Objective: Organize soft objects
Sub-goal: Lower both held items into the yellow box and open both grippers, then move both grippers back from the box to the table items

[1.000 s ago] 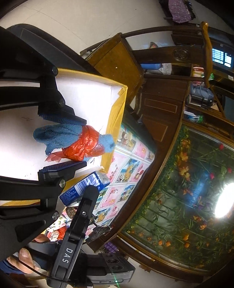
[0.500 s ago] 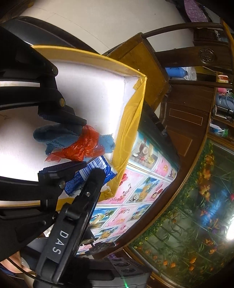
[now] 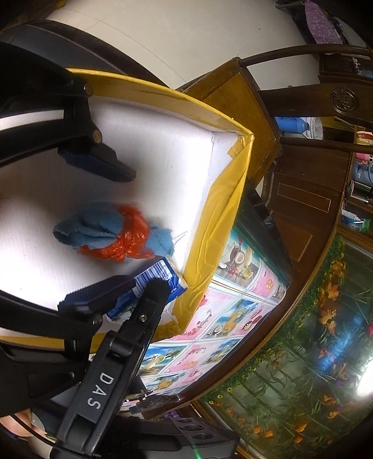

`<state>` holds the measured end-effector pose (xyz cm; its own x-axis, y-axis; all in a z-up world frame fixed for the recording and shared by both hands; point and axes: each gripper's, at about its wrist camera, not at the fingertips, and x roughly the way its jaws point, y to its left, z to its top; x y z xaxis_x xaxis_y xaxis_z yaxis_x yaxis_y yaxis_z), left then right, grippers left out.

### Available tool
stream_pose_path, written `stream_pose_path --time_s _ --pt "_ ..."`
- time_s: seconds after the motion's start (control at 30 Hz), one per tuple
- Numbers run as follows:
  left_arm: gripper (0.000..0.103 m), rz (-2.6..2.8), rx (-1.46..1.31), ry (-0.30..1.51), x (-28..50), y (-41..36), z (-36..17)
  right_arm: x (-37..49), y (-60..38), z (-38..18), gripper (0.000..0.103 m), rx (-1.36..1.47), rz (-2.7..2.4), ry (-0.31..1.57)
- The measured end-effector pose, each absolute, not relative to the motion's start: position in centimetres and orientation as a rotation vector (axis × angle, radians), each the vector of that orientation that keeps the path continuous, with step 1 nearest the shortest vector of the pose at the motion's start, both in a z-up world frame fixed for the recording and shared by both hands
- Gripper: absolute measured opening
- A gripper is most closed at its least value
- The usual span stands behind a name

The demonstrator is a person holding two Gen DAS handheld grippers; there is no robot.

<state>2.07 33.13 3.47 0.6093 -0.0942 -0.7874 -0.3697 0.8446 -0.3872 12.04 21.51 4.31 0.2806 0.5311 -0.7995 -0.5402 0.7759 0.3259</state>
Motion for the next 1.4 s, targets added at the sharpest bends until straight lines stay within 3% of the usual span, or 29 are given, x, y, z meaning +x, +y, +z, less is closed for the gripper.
stream_pose_path --time_s 0.7,1.1,1.4 --pt "0.082 0.161 -0.542 0.835 -0.3 32.0 6.1 10.1 19.8 6.7 0.068 0.058 0.772 1.034" --pt "0.090 0.157 -0.533 0.675 -4.9 31.1 9.3 4.6 13.7 11.9 0.068 0.100 0.867 0.851" --pt "0.090 0.055 -0.446 0.555 -8.1 25.5 11.5 0.6 4.4 12.1 0.068 0.091 0.873 0.728"
